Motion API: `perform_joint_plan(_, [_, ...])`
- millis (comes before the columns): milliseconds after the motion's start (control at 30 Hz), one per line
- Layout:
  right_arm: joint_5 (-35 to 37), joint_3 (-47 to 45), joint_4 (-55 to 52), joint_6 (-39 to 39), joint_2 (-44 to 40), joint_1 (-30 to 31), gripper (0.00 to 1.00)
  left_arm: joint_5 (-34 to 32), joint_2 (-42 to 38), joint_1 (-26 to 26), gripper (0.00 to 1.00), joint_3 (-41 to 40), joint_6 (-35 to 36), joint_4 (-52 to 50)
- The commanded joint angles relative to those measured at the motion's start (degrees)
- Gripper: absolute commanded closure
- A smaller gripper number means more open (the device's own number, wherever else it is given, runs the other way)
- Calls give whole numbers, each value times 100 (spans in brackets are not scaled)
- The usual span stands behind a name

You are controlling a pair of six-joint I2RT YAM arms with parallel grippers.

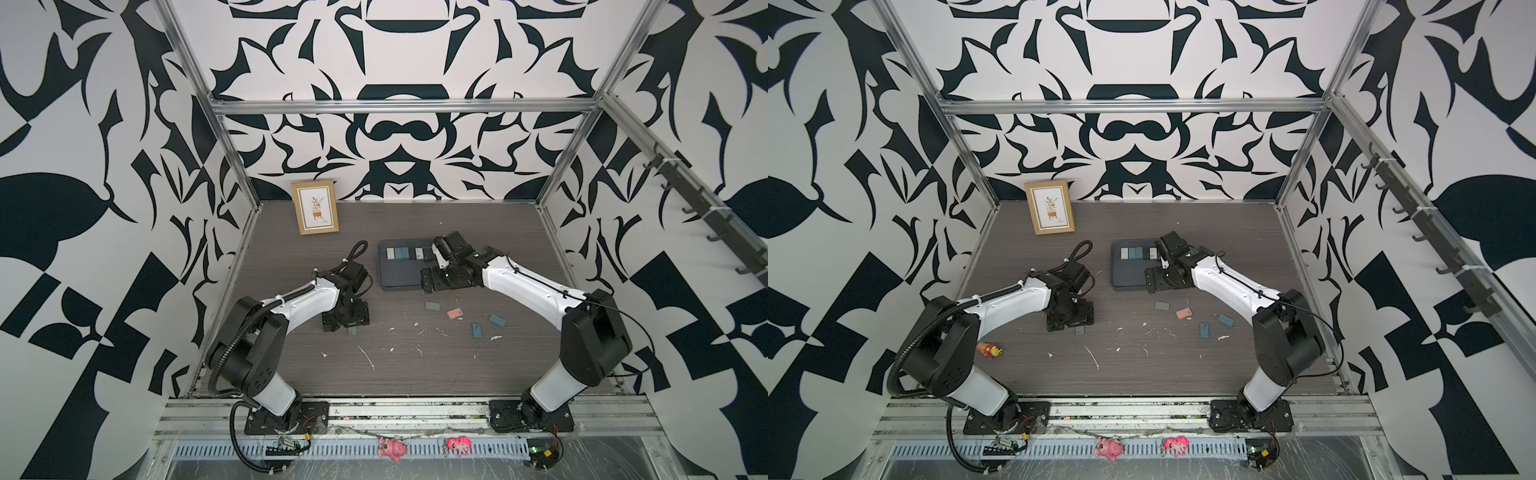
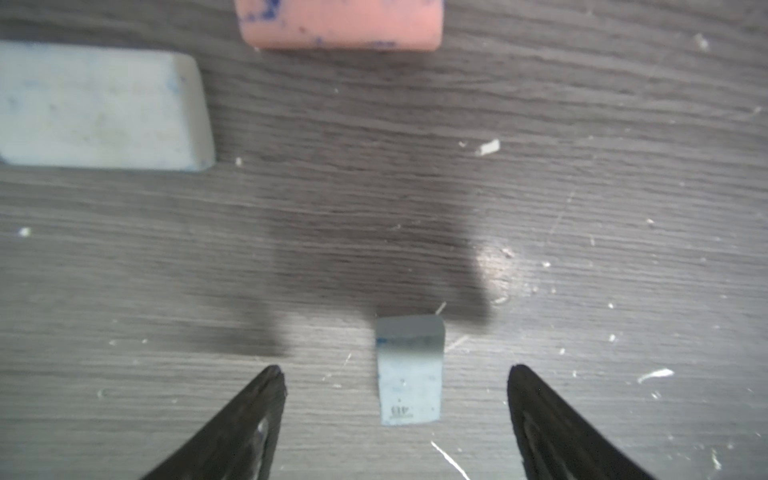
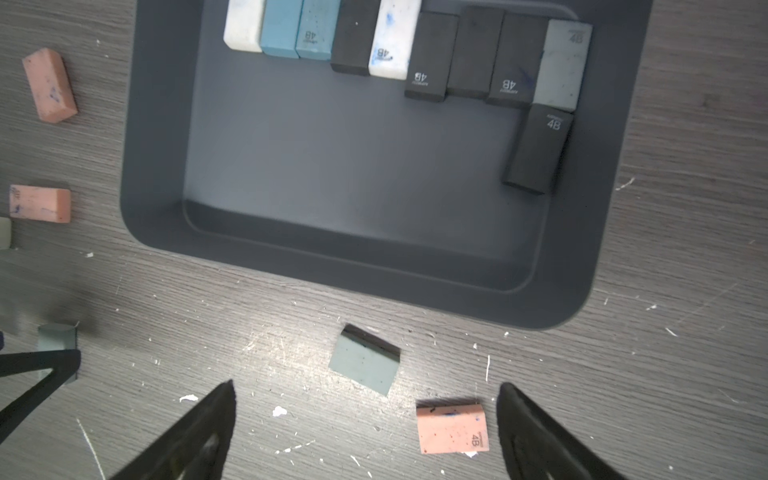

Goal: Put the eraser in the storage box
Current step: Pick up the eraser from the center of the board.

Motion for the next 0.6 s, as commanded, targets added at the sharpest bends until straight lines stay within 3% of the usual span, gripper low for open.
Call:
perform_joint_plan(0, [-36, 5, 105, 76, -117, 21, 1, -159, 141, -31, 13, 136, 56, -211])
perform_joint_plan(133, [-88, 5, 148, 125, -121, 28, 1, -139, 210, -51, 14, 171, 62, -195])
perform_joint_plan(167, [-106, -12, 166, 132, -114, 34, 1, -127, 229, -66, 20, 167, 65, -179])
perform_joint_plan(567, [-50, -122, 237, 169, -144, 29, 1, -317, 453, -357, 48, 95, -5, -171])
